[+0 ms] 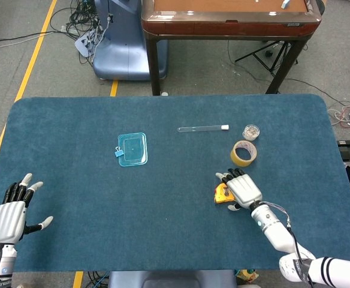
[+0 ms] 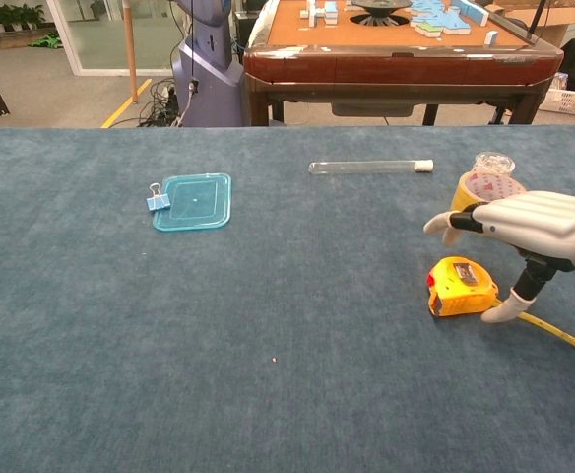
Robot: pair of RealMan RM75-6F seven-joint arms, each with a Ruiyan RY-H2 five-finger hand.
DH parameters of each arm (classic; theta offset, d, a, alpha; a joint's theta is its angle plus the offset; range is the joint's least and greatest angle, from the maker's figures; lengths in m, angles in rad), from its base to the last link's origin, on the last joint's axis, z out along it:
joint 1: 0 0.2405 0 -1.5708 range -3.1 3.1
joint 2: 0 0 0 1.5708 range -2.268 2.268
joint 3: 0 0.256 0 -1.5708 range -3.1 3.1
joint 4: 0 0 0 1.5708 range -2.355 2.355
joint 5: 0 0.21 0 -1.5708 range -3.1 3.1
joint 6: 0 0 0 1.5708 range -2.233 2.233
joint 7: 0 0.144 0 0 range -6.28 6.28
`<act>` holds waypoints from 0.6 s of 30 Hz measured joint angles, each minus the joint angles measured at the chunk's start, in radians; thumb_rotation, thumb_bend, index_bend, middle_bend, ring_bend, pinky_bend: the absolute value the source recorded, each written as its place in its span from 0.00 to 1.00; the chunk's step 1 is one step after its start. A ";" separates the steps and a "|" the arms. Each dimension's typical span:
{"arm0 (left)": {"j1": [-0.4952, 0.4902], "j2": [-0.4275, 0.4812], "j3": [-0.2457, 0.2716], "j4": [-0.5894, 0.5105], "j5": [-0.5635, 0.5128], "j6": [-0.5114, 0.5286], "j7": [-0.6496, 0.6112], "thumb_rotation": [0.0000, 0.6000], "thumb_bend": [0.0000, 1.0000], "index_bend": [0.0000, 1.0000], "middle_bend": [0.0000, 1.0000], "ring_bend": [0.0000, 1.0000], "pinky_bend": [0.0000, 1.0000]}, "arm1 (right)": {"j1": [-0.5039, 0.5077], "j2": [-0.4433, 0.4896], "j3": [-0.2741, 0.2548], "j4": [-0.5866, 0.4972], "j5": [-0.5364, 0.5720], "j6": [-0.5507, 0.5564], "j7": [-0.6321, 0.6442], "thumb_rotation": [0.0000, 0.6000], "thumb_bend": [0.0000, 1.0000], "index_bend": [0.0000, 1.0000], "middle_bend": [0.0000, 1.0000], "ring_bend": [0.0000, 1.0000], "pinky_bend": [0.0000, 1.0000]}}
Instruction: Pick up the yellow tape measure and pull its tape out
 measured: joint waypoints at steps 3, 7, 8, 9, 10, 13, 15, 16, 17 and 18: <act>0.000 -0.002 -0.001 0.001 -0.001 0.001 0.000 1.00 0.12 0.17 0.00 0.00 0.00 | 0.011 -0.008 0.000 0.011 0.009 -0.013 -0.003 1.00 0.17 0.16 0.23 0.12 0.12; 0.003 -0.003 -0.002 0.003 -0.003 0.003 0.000 1.00 0.12 0.18 0.00 0.00 0.00 | 0.022 -0.015 -0.004 0.019 0.024 -0.025 -0.010 1.00 0.24 0.20 0.25 0.12 0.12; 0.003 -0.003 -0.002 0.003 -0.003 0.004 0.000 1.00 0.12 0.18 0.00 0.00 0.00 | 0.024 -0.016 -0.006 0.020 0.027 -0.026 -0.012 1.00 0.24 0.21 0.25 0.13 0.12; 0.003 -0.004 -0.002 0.003 -0.003 0.004 0.000 1.00 0.12 0.17 0.00 0.00 0.00 | 0.024 -0.016 -0.007 0.020 0.030 -0.027 -0.013 1.00 0.24 0.21 0.25 0.13 0.12; 0.003 -0.004 -0.002 0.004 -0.003 0.003 0.000 1.00 0.12 0.17 0.00 0.00 0.00 | 0.025 -0.016 -0.009 0.020 0.032 -0.028 -0.013 1.00 0.24 0.21 0.26 0.13 0.12; 0.002 -0.004 -0.004 0.004 -0.004 0.002 -0.001 1.00 0.12 0.17 0.00 0.00 0.00 | 0.027 -0.013 -0.012 0.018 0.040 -0.028 -0.015 1.00 0.24 0.22 0.26 0.13 0.12; 0.002 -0.006 -0.005 0.005 -0.004 0.002 -0.001 1.00 0.12 0.17 0.00 0.00 0.00 | 0.029 -0.011 -0.014 0.015 0.042 -0.026 -0.016 1.00 0.24 0.22 0.27 0.14 0.12; 0.001 -0.007 -0.005 0.005 -0.004 0.002 0.000 1.00 0.12 0.17 0.00 0.00 0.00 | 0.029 -0.011 -0.014 0.014 0.042 -0.025 -0.015 1.00 0.24 0.22 0.27 0.14 0.12; 0.001 -0.007 -0.005 0.006 -0.004 0.001 0.000 1.00 0.12 0.17 0.00 0.00 0.00 | 0.031 -0.011 -0.015 0.014 0.042 -0.024 -0.014 1.00 0.24 0.22 0.27 0.14 0.12; 0.000 -0.008 -0.005 0.006 -0.004 0.000 0.000 1.00 0.12 0.17 0.00 0.00 0.00 | 0.032 -0.011 -0.016 0.014 0.042 -0.024 -0.013 1.00 0.24 0.22 0.27 0.14 0.12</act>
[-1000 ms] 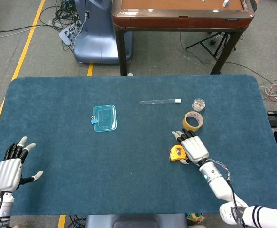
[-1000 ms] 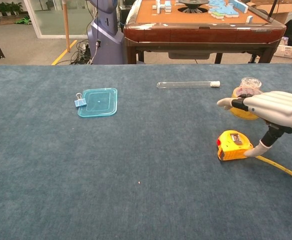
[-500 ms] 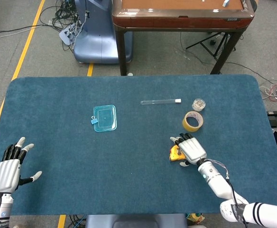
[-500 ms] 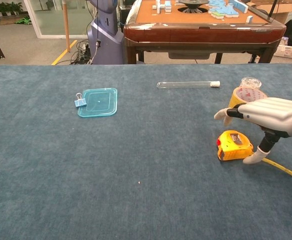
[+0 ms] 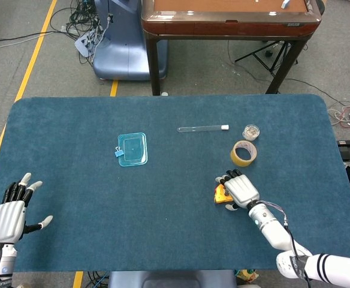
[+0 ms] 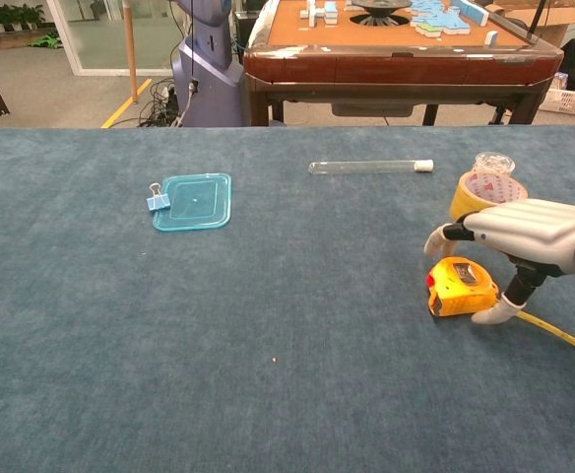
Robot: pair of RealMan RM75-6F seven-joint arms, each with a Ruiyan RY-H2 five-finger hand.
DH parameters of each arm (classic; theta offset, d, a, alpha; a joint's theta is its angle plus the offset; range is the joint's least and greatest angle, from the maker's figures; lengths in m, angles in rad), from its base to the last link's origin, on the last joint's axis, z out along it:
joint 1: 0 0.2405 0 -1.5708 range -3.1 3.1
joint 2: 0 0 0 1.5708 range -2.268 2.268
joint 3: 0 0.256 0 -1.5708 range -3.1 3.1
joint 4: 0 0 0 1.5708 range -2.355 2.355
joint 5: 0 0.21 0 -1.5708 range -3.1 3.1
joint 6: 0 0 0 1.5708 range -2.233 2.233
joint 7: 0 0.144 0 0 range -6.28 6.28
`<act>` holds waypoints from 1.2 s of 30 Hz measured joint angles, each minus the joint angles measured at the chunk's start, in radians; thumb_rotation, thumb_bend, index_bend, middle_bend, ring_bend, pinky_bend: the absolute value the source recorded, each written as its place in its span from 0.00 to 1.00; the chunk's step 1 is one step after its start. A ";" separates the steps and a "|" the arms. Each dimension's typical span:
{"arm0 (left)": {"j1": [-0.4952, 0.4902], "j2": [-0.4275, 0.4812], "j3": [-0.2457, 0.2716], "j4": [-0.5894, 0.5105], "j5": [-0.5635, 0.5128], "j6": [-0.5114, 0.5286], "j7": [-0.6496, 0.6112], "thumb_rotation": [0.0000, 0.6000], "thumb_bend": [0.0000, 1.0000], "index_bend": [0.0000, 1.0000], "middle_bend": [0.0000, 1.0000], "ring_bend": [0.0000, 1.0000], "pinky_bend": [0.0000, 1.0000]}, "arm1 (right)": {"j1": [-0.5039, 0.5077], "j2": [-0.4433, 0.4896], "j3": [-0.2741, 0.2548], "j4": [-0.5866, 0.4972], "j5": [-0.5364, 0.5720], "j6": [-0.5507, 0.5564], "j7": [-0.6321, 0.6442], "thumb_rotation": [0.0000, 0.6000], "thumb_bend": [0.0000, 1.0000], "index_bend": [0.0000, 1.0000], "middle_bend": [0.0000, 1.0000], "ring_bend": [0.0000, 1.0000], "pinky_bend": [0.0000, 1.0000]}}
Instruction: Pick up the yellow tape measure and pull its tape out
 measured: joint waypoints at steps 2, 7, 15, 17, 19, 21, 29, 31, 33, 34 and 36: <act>-0.001 0.000 0.000 0.000 0.000 -0.001 0.001 1.00 0.12 0.17 0.00 0.00 0.00 | 0.002 -0.001 -0.002 0.000 0.000 -0.001 0.002 1.00 0.24 0.22 0.27 0.14 0.12; -0.001 -0.001 -0.004 -0.001 0.001 0.004 0.001 1.00 0.12 0.17 0.00 0.00 0.00 | 0.009 -0.003 -0.005 -0.001 0.003 -0.003 0.000 1.00 0.31 0.26 0.29 0.15 0.12; 0.002 0.000 -0.002 -0.001 0.001 0.004 -0.001 1.00 0.12 0.17 0.00 0.00 0.00 | 0.008 0.015 -0.022 -0.026 0.015 0.004 -0.020 1.00 0.35 0.31 0.33 0.18 0.12; 0.001 -0.001 -0.002 -0.001 0.002 0.004 -0.001 1.00 0.12 0.17 0.00 0.00 0.00 | 0.007 0.020 -0.027 -0.035 0.020 0.007 -0.028 1.00 0.36 0.34 0.35 0.19 0.12; 0.000 -0.003 -0.004 0.001 0.002 0.003 -0.001 1.00 0.12 0.17 0.00 0.00 0.00 | 0.006 0.021 -0.029 -0.042 0.024 0.012 -0.030 1.00 0.39 0.38 0.38 0.22 0.12; -0.003 -0.003 -0.006 0.002 0.000 -0.001 -0.002 1.00 0.12 0.17 0.00 0.00 0.00 | 0.005 0.020 -0.027 -0.046 0.023 0.020 -0.026 1.00 0.44 0.43 0.43 0.26 0.12; -0.057 0.008 -0.038 0.005 -0.015 -0.072 -0.022 1.00 0.12 0.17 0.00 0.00 0.00 | 0.011 0.011 0.020 -0.088 -0.004 0.072 0.005 1.00 0.55 0.57 0.57 0.41 0.18; -0.083 0.012 -0.055 0.006 -0.028 -0.109 -0.035 1.00 0.12 0.17 0.00 0.00 0.00 | 0.018 0.005 0.038 -0.105 -0.003 0.085 0.003 1.00 0.56 0.58 0.58 0.43 0.19; -0.113 0.015 -0.075 0.007 -0.044 -0.149 -0.053 1.00 0.12 0.17 0.00 0.00 0.00 | 0.030 -0.004 0.061 -0.121 0.008 0.092 -0.007 1.00 0.58 0.59 0.59 0.45 0.20; -0.127 0.015 -0.084 0.008 -0.053 -0.167 -0.062 1.00 0.12 0.17 0.00 0.00 0.00 | 0.036 -0.009 0.070 -0.128 0.016 0.095 -0.015 1.00 0.58 0.60 0.60 0.46 0.21; -0.162 0.015 -0.107 0.008 -0.078 -0.210 -0.080 1.00 0.12 0.16 0.00 0.00 0.00 | 0.053 -0.020 0.090 -0.146 0.042 0.098 -0.037 1.00 0.59 0.60 0.61 0.48 0.23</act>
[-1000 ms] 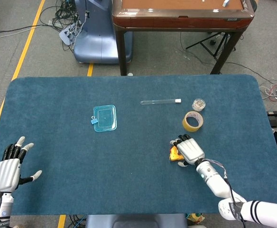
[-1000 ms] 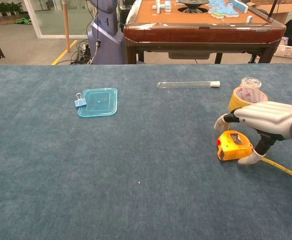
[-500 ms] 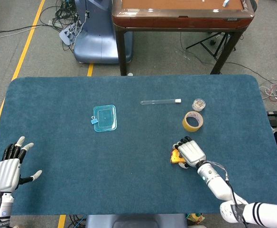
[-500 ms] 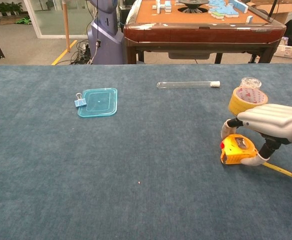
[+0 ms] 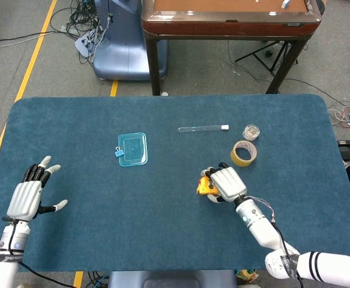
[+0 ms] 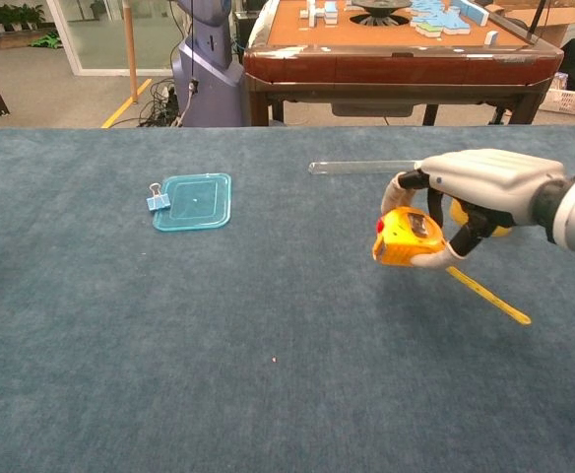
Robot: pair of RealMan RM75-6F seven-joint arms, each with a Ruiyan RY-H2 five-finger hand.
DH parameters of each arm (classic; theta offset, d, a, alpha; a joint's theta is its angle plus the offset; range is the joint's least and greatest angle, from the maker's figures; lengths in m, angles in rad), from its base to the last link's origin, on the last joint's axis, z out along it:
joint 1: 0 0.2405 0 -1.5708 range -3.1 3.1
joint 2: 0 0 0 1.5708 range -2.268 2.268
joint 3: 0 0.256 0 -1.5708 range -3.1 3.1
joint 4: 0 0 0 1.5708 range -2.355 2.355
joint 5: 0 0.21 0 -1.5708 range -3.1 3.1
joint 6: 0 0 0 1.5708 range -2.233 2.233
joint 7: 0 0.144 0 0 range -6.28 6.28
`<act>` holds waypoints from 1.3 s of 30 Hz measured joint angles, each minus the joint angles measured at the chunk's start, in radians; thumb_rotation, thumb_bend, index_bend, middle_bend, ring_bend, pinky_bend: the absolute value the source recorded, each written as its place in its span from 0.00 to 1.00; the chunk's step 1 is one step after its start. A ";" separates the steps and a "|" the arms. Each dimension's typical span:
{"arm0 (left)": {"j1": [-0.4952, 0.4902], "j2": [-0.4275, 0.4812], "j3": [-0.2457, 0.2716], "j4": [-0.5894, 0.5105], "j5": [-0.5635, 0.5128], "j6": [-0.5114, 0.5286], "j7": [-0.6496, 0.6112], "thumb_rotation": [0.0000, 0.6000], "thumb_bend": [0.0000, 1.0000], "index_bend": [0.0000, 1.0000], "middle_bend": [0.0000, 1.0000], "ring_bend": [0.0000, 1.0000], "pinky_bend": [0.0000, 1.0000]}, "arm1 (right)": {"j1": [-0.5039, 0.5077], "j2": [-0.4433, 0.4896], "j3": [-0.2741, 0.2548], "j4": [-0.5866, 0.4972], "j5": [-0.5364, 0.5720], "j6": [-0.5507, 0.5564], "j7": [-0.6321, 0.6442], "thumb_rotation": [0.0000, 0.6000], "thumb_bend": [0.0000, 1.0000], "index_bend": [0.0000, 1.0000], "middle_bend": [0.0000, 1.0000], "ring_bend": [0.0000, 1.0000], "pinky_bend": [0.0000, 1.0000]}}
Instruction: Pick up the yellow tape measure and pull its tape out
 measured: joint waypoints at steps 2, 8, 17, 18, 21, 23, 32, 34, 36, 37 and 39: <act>-0.028 -0.003 -0.018 0.000 -0.025 -0.032 -0.010 1.00 0.12 0.13 0.00 0.00 0.00 | 0.019 -0.012 0.018 -0.016 0.032 0.004 -0.029 1.00 0.59 0.60 0.61 0.49 0.25; -0.085 -0.035 -0.058 -0.010 -0.110 -0.082 -0.012 1.00 0.12 0.00 0.00 0.00 0.00 | 0.073 -0.063 0.070 -0.068 0.148 0.037 -0.111 1.00 0.61 0.62 0.64 0.56 0.38; -0.139 -0.100 -0.083 -0.039 -0.214 -0.116 0.005 1.00 0.12 0.00 0.00 0.00 0.00 | 0.162 -0.163 0.143 -0.106 0.292 0.103 -0.180 1.00 0.62 0.64 0.66 0.60 0.44; -0.145 -0.109 -0.086 -0.041 -0.222 -0.118 0.007 1.00 0.12 0.00 0.00 0.00 0.00 | 0.171 -0.171 0.148 -0.106 0.302 0.107 -0.185 1.00 0.62 0.64 0.66 0.60 0.44; -0.158 -0.133 -0.090 -0.040 -0.231 -0.118 0.009 1.00 0.12 0.00 0.00 0.00 0.00 | 0.200 -0.197 0.165 -0.104 0.337 0.116 -0.199 1.00 0.63 0.64 0.66 0.61 0.44; -0.166 -0.149 -0.093 -0.036 -0.237 -0.118 0.006 1.00 0.12 0.00 0.00 0.00 0.00 | 0.220 -0.220 0.177 -0.095 0.361 0.123 -0.208 1.00 0.63 0.64 0.67 0.62 0.45; -0.203 -0.209 -0.107 -0.010 -0.269 -0.133 -0.025 1.00 0.12 0.00 0.00 0.00 0.00 | 0.294 -0.300 0.212 -0.023 0.442 0.134 -0.219 1.00 0.63 0.65 0.67 0.62 0.46; -0.211 -0.223 -0.106 -0.001 -0.271 -0.139 -0.028 1.00 0.12 0.00 0.00 0.00 0.00 | 0.309 -0.307 0.218 -0.012 0.456 0.131 -0.221 1.00 0.63 0.65 0.67 0.62 0.46; -0.220 -0.237 -0.104 0.006 -0.273 -0.145 -0.031 1.00 0.12 0.00 0.00 0.00 0.00 | 0.324 -0.313 0.225 -0.004 0.470 0.129 -0.226 1.00 0.63 0.65 0.67 0.62 0.46; -0.223 -0.243 -0.104 0.009 -0.274 -0.148 -0.033 1.00 0.12 0.00 0.00 0.00 0.00 | 0.330 -0.315 0.228 -0.001 0.475 0.129 -0.228 1.00 0.63 0.65 0.67 0.63 0.46; -0.230 -0.255 -0.102 0.015 -0.276 -0.155 -0.038 1.00 0.12 0.00 0.00 0.00 0.00 | 0.343 -0.319 0.234 0.005 0.488 0.129 -0.232 1.00 0.63 0.65 0.67 0.63 0.46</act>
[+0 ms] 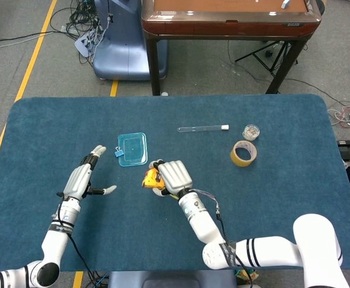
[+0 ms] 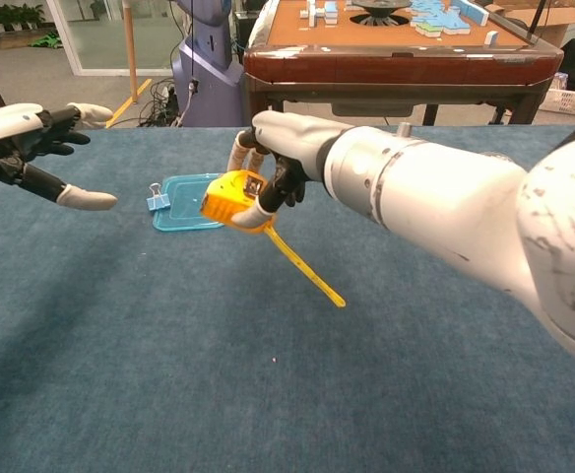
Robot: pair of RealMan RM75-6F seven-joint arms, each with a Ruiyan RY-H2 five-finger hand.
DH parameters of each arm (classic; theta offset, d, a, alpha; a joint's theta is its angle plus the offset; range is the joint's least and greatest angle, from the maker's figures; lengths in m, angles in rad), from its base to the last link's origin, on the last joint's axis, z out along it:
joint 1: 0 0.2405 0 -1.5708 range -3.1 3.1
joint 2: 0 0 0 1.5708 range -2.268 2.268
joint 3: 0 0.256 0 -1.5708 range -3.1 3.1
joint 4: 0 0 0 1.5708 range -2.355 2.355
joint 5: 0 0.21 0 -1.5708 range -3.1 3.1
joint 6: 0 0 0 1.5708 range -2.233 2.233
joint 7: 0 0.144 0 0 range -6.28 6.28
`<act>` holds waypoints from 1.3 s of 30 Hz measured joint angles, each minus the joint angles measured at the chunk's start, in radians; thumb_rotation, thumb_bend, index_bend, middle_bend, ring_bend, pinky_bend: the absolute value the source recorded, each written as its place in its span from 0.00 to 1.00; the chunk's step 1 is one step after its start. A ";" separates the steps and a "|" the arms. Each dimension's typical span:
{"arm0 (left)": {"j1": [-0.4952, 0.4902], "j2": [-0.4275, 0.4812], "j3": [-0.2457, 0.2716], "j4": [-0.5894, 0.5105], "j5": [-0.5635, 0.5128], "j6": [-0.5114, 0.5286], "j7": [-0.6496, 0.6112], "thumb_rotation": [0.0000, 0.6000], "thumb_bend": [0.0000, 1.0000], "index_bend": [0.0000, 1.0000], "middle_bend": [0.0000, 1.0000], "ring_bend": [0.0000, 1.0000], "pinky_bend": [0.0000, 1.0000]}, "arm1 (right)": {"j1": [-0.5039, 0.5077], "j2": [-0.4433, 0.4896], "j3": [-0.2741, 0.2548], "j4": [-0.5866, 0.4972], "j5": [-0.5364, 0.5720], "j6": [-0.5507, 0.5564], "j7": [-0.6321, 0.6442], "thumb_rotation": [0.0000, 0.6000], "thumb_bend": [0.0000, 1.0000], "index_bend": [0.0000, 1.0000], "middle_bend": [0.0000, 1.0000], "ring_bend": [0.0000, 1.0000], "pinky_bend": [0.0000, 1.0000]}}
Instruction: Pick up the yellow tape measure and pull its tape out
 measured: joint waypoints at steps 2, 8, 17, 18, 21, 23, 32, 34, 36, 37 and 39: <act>-0.006 -0.010 0.000 0.004 -0.002 -0.006 -0.006 1.00 0.12 0.00 0.00 0.00 0.00 | 0.009 -0.003 0.005 0.005 0.013 -0.001 -0.001 1.00 0.63 0.65 0.67 0.63 0.46; -0.026 -0.044 -0.005 0.024 -0.007 -0.014 -0.022 1.00 0.12 0.00 0.00 0.00 0.00 | 0.036 -0.018 0.013 0.034 0.038 -0.005 0.005 1.00 0.64 0.65 0.67 0.63 0.47; -0.042 -0.074 -0.008 0.039 -0.017 -0.017 -0.034 1.00 0.12 0.00 0.00 0.00 0.00 | 0.065 -0.057 0.018 0.089 0.054 -0.004 0.028 1.00 0.63 0.65 0.67 0.63 0.47; -0.043 -0.077 -0.008 0.041 -0.017 -0.016 -0.035 1.00 0.12 0.00 0.00 0.00 0.00 | 0.067 -0.061 0.018 0.093 0.054 -0.003 0.029 1.00 0.63 0.65 0.67 0.63 0.47; -0.047 -0.088 -0.010 0.050 -0.019 -0.015 -0.040 1.00 0.12 0.00 0.00 0.00 0.00 | 0.075 -0.073 0.021 0.106 0.057 0.002 0.034 1.00 0.63 0.65 0.67 0.63 0.47; -0.050 -0.093 -0.011 0.054 -0.021 -0.018 -0.045 1.00 0.12 0.00 0.00 0.00 0.00 | 0.079 -0.081 0.023 0.114 0.058 0.004 0.039 1.00 0.63 0.65 0.67 0.63 0.47; -0.058 -0.110 -0.011 0.070 -0.027 -0.022 -0.054 1.00 0.12 0.00 0.00 0.00 0.00 | 0.092 -0.104 0.027 0.146 0.056 0.000 0.055 1.00 0.63 0.65 0.67 0.63 0.47; -0.059 -0.112 -0.010 0.071 -0.028 -0.023 -0.056 1.00 0.12 0.00 0.00 0.00 0.00 | 0.095 -0.108 0.028 0.153 0.056 -0.001 0.056 1.00 0.63 0.65 0.67 0.63 0.47; -0.061 -0.115 -0.009 0.074 -0.029 -0.025 -0.056 1.00 0.12 0.00 0.00 0.00 0.00 | 0.099 -0.115 0.029 0.160 0.055 -0.003 0.059 1.00 0.63 0.65 0.67 0.63 0.47; -0.062 -0.116 -0.009 0.075 -0.031 -0.026 -0.057 1.00 0.12 0.00 0.00 0.00 0.00 | 0.100 -0.117 0.030 0.163 0.054 -0.004 0.061 1.00 0.63 0.65 0.67 0.63 0.47; -0.063 -0.118 -0.011 0.077 -0.032 -0.027 -0.058 1.00 0.12 0.00 0.00 0.00 0.00 | 0.103 -0.123 0.032 0.171 0.052 -0.006 0.065 1.00 0.63 0.65 0.67 0.63 0.47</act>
